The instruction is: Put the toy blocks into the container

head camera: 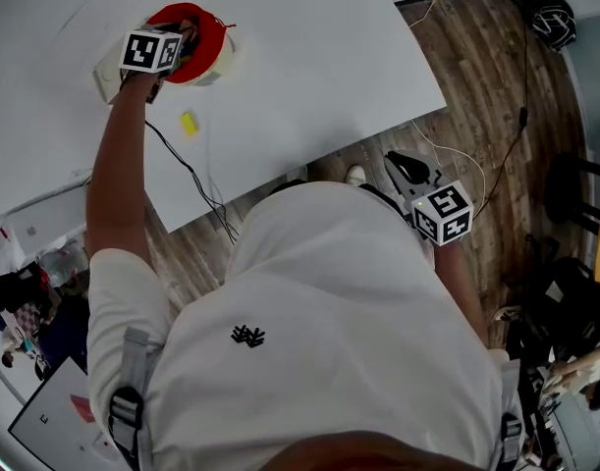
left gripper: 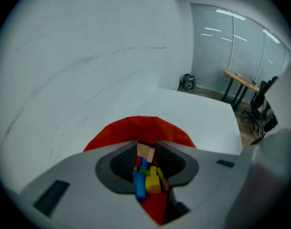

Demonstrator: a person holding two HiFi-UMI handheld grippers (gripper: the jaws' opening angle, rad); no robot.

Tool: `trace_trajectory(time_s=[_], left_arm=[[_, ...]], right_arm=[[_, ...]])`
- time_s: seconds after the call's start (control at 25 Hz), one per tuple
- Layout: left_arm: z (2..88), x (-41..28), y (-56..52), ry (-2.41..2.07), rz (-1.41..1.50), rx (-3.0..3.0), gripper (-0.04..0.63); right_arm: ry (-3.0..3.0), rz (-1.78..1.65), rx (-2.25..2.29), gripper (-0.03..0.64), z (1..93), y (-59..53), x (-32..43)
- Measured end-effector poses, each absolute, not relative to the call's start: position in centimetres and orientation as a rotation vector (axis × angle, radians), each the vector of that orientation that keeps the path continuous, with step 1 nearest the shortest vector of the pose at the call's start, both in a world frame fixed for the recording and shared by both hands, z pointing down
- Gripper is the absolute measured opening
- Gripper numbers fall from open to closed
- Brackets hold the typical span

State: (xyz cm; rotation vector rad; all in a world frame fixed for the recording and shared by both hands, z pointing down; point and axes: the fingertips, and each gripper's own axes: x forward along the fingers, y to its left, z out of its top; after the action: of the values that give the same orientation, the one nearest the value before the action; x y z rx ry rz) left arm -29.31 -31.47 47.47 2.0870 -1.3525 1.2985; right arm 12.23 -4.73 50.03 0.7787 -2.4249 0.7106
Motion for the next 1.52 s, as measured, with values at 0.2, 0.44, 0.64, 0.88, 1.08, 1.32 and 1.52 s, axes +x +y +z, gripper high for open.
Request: trace_trajectory(time_s=[0.2,0.44,0.64,0.88,1.08,1.32,1.52], left_arm=[[45.1,-29.1,-29.2,-1.447,1.173,2.119,0.120],[43.1,-29.0,-25.2,-1.573,1.061,2.103,0.112],[41.5,-28.2,-21.7,-1.655,0.980,2.101,0.109],[40.2,-26.7,-17.3,-1.753,0.895,2.091,0.101],[40.9,-25.6,-13.4,-1.809,0.837,2.058,0.095],[42.9,-25.0,-9.4,-1.902,0.713,1.971,0.087],[46.8,-24.5,-6.2,-1.927,0.684,1.882,0.087]], right_arm=[[-2.455,0.661,0.700,0.032,49.7,-5.8,12.8],[-2.483,0.612,0.587,0.032,49.8,-6.0,13.0],[-2.507,0.575,0.508,0.032,49.8,-6.0,12.8],[-2.529,0.542,0.411,0.032,49.9,-5.5,11.9],[-2.543,0.534,0.364,0.032,49.9,-5.2,11.6],[-2.538,0.548,0.313,0.032,50.6,-4.4,11.2],[-2.534,0.543,0.289,0.032,50.9,-4.0,10.5]])
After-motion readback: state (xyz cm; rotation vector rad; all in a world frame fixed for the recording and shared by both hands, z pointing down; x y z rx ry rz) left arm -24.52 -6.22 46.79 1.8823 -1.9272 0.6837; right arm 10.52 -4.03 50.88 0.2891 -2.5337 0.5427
